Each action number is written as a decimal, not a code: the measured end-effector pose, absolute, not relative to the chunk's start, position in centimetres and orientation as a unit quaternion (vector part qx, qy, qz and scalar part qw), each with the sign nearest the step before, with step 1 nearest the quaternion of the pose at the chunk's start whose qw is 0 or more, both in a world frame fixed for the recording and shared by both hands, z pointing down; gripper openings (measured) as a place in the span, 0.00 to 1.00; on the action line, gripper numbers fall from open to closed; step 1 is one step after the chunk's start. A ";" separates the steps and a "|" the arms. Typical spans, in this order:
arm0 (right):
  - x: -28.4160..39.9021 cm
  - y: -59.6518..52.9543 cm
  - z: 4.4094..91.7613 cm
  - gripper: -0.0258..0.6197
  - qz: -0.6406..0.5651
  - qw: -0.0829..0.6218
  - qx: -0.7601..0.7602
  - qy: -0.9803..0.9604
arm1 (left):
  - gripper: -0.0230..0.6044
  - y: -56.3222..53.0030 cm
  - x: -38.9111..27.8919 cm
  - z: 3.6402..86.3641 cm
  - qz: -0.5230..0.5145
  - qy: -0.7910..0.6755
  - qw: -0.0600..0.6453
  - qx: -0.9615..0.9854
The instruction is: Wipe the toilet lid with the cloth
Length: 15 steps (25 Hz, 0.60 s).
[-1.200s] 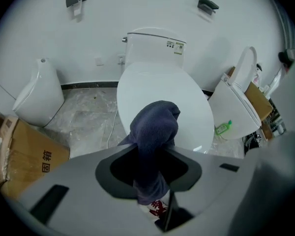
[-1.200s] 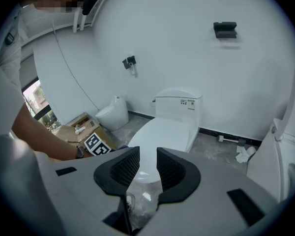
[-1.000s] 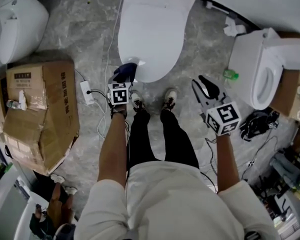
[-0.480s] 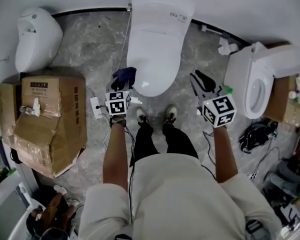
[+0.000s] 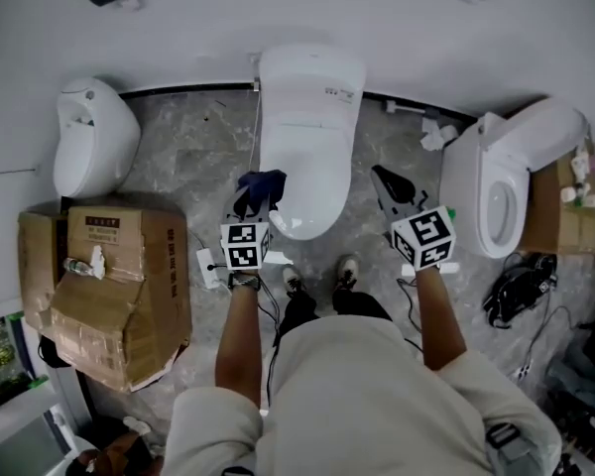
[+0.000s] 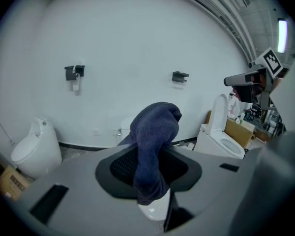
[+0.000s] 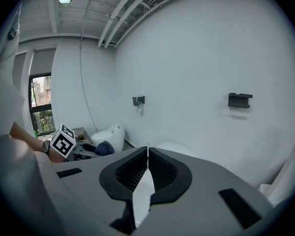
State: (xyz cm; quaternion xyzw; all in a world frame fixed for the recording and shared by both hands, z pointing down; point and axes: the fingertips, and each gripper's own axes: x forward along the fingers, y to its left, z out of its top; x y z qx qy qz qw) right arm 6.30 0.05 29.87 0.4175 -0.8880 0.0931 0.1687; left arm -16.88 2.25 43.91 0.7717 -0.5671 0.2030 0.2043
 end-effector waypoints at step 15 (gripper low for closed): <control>6.8 -2.5 19.4 0.09 0.027 0.109 0.451 -0.886 | 0.22 -1.5 -14.1 29.0 0.147 -0.547 0.119 0.815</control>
